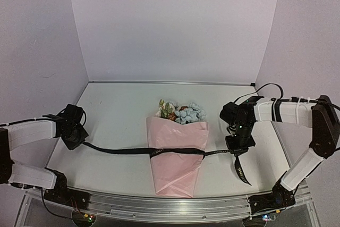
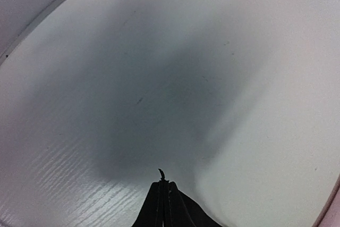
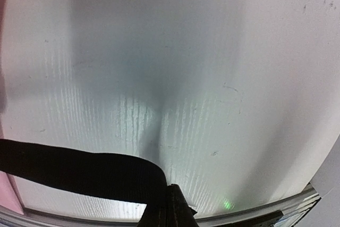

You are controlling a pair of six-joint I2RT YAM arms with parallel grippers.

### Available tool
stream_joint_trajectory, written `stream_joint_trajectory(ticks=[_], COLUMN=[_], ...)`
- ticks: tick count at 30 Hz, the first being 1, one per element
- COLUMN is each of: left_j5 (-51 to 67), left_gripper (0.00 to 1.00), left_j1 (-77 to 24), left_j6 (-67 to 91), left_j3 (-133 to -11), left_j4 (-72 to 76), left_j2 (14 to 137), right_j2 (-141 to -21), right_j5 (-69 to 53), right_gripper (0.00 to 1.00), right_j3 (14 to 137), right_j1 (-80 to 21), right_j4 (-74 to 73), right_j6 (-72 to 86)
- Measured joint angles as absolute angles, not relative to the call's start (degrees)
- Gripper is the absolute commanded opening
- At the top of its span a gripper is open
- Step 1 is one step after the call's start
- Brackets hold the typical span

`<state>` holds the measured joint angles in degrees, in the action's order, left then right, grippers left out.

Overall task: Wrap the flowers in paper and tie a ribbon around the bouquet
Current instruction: Cross the ribbon over the folded bouquet.

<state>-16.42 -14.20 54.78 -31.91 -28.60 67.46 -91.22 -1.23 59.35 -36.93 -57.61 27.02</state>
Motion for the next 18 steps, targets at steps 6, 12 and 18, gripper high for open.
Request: stream_joint_trajectory(ticks=[6, 12, 18], left_j5=[-13.02, -12.34, -7.14], left_gripper=[0.62, 0.77, 0.73], left_j1=[-14.20, -18.72, -30.77], left_j6=[50.55, 43.06, 29.40], left_j3=[-32.02, -36.96, -43.97], left_j4=[-26.70, -27.09, -22.72], left_j2=[67.07, 63.61, 65.08], right_j2=[-93.23, -93.41, -93.19], right_j5=[-2.43, -2.40, -4.23], right_gripper=[0.13, 0.41, 0.54], right_j3=[62.58, 63.64, 63.66], right_j1=[-36.93, -36.93, -36.93], right_j4=[-58.43, -59.41, -58.85], right_j6=[24.03, 21.46, 19.33])
